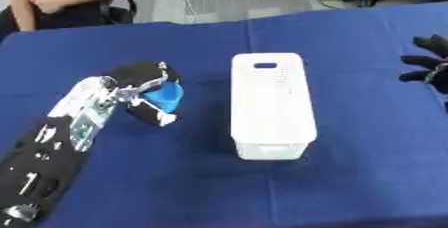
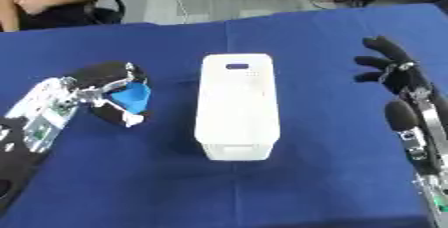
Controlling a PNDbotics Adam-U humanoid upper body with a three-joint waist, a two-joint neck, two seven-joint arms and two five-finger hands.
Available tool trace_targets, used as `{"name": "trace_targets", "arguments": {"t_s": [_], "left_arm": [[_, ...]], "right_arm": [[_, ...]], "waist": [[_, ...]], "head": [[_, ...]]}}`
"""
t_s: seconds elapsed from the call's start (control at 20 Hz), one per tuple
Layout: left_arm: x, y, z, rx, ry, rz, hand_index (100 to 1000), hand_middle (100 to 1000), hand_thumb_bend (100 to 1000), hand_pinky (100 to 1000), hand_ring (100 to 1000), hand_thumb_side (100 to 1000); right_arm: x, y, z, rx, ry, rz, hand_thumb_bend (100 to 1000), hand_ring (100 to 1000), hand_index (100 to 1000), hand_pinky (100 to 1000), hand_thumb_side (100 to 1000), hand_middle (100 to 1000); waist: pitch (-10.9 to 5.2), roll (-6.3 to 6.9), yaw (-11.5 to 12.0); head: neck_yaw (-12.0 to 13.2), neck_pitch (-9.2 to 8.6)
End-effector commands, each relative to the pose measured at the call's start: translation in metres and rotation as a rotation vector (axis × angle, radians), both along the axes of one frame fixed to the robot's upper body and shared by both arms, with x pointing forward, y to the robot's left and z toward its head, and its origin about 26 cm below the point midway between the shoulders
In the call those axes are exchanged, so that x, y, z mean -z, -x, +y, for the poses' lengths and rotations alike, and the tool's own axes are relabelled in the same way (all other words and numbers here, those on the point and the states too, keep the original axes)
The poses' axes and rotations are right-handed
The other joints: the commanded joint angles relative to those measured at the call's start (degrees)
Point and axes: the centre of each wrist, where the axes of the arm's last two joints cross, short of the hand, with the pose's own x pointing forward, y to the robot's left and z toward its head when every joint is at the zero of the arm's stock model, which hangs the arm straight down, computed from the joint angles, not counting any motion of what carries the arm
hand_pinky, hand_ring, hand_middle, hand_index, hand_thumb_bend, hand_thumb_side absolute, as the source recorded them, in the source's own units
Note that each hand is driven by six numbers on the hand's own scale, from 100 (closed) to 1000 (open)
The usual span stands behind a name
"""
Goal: Pick up objects on the table and place them in the box.
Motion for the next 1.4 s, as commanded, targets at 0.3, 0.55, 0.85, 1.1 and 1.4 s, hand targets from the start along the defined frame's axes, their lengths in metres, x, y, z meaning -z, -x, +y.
{"name": "trace_targets", "arguments": {"t_s": [0.3,0.55,0.85,1.1,1.4], "left_arm": [[-0.031,-0.004,-0.001,0.004,0.016,-0.082,294,230,100,100,100,282],[-0.064,-0.011,-0.022,0.054,0.059,-0.15,292,229,100,100,100,284],[-0.099,-0.017,-0.052,0.146,0.058,-0.197,295,227,100,100,100,284],[-0.113,-0.021,-0.074,0.21,0.042,-0.214,297,227,100,100,100,284],[-0.117,-0.027,-0.098,0.264,0.049,-0.218,298,228,100,100,100,283]], "right_arm": [[-0.008,0.0,0.0,-0.008,0.007,-0.024,575,831,1000,702,1000,914],[-0.007,0.001,0.0,-0.011,0.009,-0.02,575,831,1000,702,1000,914],[-0.006,0.0,0.001,-0.019,0.009,-0.017,574,831,1000,701,1000,915],[-0.007,0.0,0.002,-0.026,0.008,-0.018,572,830,1000,701,1000,915],[-0.007,-0.001,0.004,-0.035,0.004,-0.019,571,830,1000,700,1000,915]], "waist": [[-0.69,-0.21,0.08],[-0.88,-0.23,0.08],[-0.99,-0.12,-0.13],[-0.97,-0.09,-0.43],[-0.91,-0.19,-0.73]], "head": [[0.36,-0.81],[0.71,-0.72],[1.14,-0.78],[1.5,-0.93],[2.08,-1.15]]}}
